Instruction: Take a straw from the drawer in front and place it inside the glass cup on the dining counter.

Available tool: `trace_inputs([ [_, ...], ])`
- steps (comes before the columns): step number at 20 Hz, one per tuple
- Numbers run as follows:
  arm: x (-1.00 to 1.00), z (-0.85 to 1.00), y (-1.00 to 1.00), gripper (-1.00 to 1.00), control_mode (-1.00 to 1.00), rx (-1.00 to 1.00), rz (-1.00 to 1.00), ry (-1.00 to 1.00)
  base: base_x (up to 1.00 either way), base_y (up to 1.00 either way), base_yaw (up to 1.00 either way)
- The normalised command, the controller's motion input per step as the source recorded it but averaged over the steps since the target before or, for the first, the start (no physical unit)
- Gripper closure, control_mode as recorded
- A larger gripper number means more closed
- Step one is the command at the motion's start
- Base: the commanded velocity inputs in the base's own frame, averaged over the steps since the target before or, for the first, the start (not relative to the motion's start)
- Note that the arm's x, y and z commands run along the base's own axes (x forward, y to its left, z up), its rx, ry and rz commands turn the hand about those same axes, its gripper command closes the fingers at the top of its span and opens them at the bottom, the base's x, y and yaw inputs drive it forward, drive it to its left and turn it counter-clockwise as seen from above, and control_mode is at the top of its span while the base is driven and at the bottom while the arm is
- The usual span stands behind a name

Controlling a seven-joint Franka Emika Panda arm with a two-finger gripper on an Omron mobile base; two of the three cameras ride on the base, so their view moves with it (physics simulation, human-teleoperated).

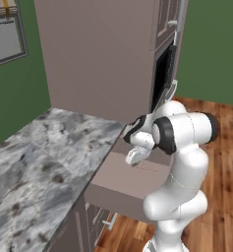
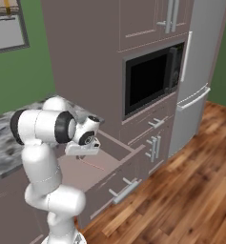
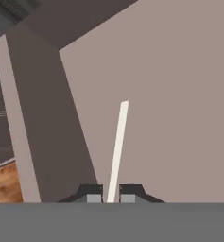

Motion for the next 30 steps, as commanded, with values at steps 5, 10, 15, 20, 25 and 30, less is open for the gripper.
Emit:
trace_inputs([
  [5, -0.38, 1.00, 0.03, 1.00, -1.00, 0.06, -0.03, -0.10, 0.00, 0.00, 0.00],
  [10, -0.51, 1.00, 0.10, 1.00, -1.00, 0.04, -0.04, -0.09, 0.00, 0.00, 0.00],
  [15, -0.42, 1.00, 0.11, 1.00, -1.00, 0.00, -0.08, -0.03, 0.00, 0.00, 0.00],
  [20, -0.35, 1.00, 0.00, 1.00, -1.00, -0.07, -0.09, 0.00, 0.00, 0.00, 0.00],
  [25, -0.35, 0.98, 0.00, 1.00, -1.00, -0.12, -0.07, 0.00, 0.00, 0.00, 0.00],
  [30, -0.43, 0.63, 0.00, 1.00, -1.00, -0.13, -0.07, 0.05, 0.00, 0.00, 0.00],
])
